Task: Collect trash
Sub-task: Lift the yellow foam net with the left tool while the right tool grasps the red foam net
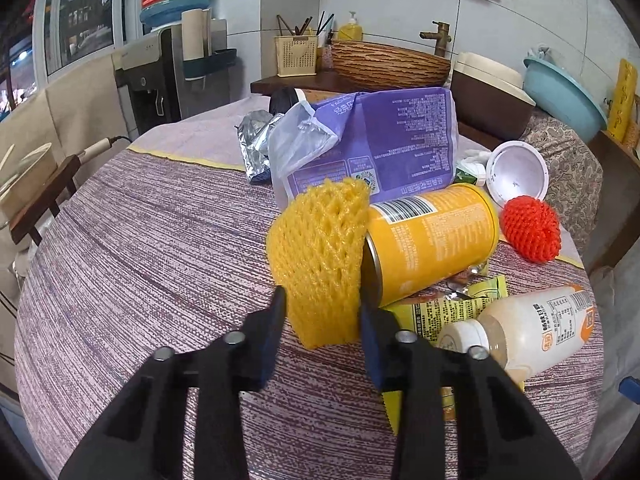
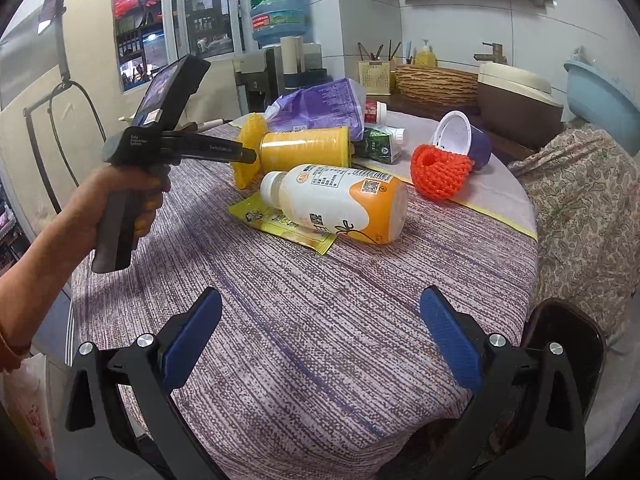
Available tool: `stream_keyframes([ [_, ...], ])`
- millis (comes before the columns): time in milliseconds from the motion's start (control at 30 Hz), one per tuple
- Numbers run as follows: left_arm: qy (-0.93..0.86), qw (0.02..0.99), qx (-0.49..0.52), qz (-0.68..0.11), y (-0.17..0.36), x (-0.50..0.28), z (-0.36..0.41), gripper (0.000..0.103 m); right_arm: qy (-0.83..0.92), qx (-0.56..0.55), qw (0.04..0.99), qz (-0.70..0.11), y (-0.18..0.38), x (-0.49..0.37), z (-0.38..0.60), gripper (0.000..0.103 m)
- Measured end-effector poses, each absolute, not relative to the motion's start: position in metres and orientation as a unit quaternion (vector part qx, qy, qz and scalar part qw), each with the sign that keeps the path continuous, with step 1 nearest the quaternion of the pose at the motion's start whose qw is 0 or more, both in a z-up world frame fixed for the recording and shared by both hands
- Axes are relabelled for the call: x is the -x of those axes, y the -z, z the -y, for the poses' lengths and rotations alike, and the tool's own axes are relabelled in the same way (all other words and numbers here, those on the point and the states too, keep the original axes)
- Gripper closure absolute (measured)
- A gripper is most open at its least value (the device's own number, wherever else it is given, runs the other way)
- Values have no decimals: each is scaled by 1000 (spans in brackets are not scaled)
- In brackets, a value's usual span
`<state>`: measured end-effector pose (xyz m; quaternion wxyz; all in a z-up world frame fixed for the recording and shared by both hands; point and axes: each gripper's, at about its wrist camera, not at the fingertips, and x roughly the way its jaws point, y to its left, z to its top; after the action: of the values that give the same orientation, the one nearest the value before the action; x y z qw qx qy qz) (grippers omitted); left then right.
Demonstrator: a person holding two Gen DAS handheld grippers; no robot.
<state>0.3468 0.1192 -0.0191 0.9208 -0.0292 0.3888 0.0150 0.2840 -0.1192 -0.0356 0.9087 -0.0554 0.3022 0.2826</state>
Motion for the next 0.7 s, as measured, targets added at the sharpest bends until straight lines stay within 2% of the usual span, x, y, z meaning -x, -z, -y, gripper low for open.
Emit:
stream_keyframes([
  [67, -11, 919, 47, -390, 21, -348, -124, 88, -289, 68, 904, -308, 36, -291, 116, 5],
  [133, -12, 919, 66, -389, 22, -346, -131, 92, -288, 74, 904, -308, 35, -293, 114, 5],
  [533, -15, 935, 80, -346, 6, -306, -144, 93, -297, 87, 901, -305, 32, -317, 104, 5],
  [700, -11, 940, 82, -331, -1, -292, -143, 93, -269, 35, 919, -287, 8, -347, 121, 5],
])
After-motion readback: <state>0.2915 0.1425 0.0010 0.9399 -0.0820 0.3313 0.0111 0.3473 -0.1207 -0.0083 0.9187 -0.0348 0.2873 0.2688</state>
